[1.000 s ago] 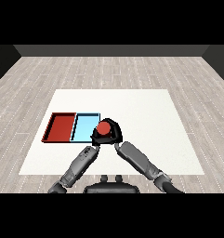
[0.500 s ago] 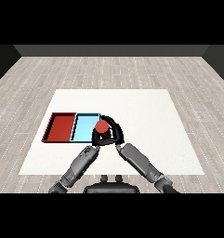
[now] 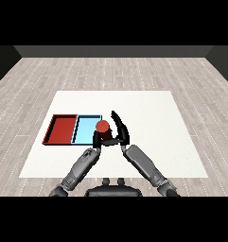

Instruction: Pick the red can and put it in the red box

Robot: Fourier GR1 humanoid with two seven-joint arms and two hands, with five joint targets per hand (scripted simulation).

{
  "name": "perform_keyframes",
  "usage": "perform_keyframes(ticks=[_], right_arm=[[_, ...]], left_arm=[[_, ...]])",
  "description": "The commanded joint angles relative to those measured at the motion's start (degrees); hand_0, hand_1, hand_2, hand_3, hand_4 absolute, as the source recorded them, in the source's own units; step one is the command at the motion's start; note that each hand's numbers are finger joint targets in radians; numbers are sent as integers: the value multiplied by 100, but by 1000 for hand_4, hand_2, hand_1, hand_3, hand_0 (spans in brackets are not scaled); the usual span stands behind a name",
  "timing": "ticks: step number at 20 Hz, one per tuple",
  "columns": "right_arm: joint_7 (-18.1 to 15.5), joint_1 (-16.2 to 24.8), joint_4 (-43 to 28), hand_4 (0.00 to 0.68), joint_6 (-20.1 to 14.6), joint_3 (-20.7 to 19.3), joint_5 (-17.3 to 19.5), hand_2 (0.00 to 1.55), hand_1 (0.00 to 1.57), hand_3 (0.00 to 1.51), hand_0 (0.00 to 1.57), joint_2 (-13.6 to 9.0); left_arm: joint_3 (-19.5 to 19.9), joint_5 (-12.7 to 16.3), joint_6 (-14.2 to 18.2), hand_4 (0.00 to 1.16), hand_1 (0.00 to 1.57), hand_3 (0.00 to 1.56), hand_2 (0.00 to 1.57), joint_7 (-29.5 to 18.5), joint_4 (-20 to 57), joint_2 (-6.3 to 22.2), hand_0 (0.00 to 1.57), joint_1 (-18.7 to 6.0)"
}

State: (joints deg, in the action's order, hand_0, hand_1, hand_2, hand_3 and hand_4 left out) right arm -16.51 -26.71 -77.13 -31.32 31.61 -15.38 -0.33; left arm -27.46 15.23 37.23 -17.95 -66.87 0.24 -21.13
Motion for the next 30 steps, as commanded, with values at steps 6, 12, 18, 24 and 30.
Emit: perform_keyframes(ticks=[6,12,18,24,30], right_arm=[[5,860,-1449,0,240,-665,58,0,0,0,0,-387],[153,1567,-2223,0,684,-1339,-243,0,0,0,0,-1276],[-102,2363,-2000,0,851,-1775,-376,0,0,0,0,-1610],[-297,2652,-1767,0,1094,-2097,-337,0,0,0,0,-1750],[-196,2631,-1496,0,1118,-2309,-318,0,0,0,0,-1799]], left_arm=[[367,-269,-194,1135,1571,1480,1571,166,-277,239,1571,182],[489,-695,-131,1134,1571,1472,1571,192,-618,1041,1571,485],[1385,-610,-526,1115,1571,1467,1560,471,6,2101,1571,13],[1976,-486,-860,1124,1571,1491,1571,799,787,2476,1571,-174],[2247,-807,-1170,1092,1571,1466,1550,347,2927,2643,1571,-873]])
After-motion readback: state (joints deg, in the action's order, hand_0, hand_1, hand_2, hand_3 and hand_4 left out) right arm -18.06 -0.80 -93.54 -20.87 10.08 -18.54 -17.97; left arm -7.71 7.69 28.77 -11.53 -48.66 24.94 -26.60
